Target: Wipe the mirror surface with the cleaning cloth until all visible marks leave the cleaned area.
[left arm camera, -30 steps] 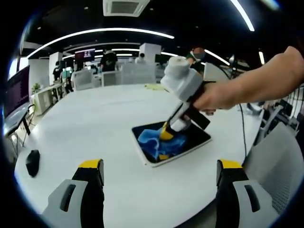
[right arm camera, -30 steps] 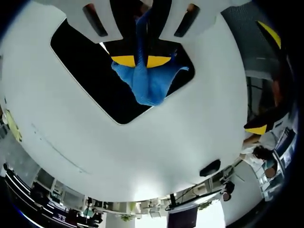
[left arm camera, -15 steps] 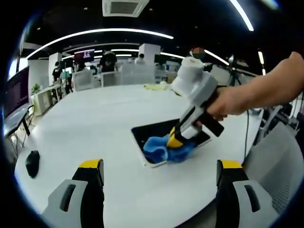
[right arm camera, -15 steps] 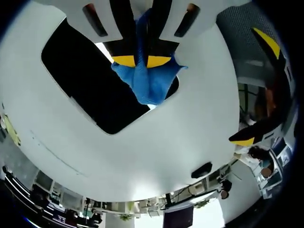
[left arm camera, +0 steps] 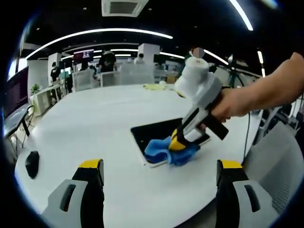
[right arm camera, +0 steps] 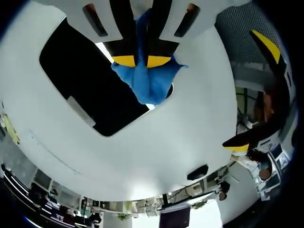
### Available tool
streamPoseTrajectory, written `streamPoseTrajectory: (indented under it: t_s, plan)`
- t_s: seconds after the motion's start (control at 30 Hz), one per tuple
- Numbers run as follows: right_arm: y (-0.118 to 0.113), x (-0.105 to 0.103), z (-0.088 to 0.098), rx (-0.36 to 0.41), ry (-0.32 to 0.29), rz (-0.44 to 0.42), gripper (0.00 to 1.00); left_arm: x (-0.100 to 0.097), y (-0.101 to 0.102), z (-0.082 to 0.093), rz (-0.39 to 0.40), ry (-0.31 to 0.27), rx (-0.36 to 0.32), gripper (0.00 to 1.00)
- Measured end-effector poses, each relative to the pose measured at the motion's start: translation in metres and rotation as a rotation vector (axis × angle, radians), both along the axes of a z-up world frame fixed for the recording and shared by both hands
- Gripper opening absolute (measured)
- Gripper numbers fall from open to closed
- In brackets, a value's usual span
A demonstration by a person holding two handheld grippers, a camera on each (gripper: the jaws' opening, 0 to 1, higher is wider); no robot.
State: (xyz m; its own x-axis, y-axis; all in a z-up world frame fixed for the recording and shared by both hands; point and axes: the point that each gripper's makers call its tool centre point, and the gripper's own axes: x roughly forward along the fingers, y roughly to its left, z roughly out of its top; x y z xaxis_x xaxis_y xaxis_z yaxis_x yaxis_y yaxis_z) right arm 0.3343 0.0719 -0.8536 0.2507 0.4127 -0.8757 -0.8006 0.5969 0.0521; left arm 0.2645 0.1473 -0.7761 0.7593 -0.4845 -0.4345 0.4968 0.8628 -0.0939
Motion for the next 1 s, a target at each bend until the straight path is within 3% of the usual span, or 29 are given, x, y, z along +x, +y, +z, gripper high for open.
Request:
streamPoseTrajectory:
  t_s: [1.0]
  plan:
    - [-0.010,-0.002,0.001,0.010,0.000,-0.003,0.02,0.000,0.001,0.000,0.011,-0.001,0.001,0.99]
